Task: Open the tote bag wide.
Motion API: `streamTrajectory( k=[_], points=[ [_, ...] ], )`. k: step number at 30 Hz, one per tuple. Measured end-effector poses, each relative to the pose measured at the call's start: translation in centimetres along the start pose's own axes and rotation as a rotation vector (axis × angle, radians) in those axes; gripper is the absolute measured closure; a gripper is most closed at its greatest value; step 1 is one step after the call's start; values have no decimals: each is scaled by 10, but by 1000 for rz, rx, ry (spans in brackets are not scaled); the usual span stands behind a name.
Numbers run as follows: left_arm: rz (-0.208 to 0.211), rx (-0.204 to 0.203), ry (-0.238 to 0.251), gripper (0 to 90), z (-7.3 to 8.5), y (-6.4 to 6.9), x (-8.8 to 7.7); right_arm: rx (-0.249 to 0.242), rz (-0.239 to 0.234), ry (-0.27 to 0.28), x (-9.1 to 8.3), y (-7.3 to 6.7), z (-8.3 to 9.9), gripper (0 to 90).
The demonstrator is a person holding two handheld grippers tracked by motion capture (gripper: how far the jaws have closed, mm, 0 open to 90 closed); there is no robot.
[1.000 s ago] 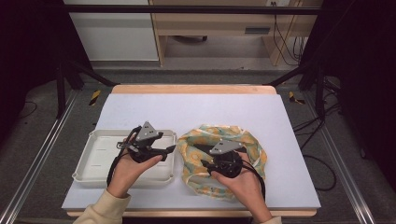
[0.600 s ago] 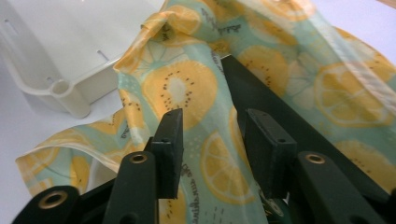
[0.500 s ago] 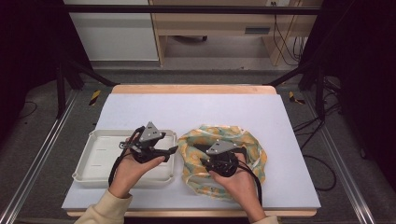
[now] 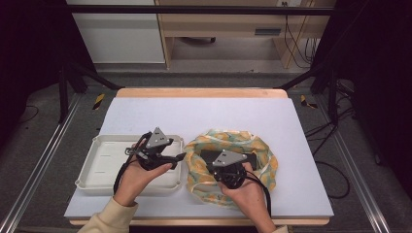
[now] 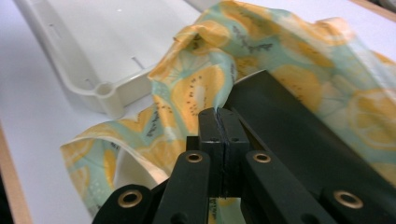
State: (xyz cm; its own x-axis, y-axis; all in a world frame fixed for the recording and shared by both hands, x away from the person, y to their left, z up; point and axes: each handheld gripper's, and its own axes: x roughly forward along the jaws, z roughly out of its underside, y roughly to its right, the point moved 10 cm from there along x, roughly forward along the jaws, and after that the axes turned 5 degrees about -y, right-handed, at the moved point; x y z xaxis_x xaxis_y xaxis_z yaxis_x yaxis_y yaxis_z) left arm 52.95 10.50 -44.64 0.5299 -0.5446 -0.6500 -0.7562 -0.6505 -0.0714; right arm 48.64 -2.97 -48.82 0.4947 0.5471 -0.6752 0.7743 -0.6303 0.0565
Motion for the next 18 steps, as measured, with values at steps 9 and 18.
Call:
streamTrajectory(
  k=[9,18],
  points=[
    [-1,81,-31,397,-14,5,15,-12,-51,-13,8,-18,14,900],
    [50,191,-155,465,-29,12,58,-18,-61,-13,12,-20,15,900]
  ],
)
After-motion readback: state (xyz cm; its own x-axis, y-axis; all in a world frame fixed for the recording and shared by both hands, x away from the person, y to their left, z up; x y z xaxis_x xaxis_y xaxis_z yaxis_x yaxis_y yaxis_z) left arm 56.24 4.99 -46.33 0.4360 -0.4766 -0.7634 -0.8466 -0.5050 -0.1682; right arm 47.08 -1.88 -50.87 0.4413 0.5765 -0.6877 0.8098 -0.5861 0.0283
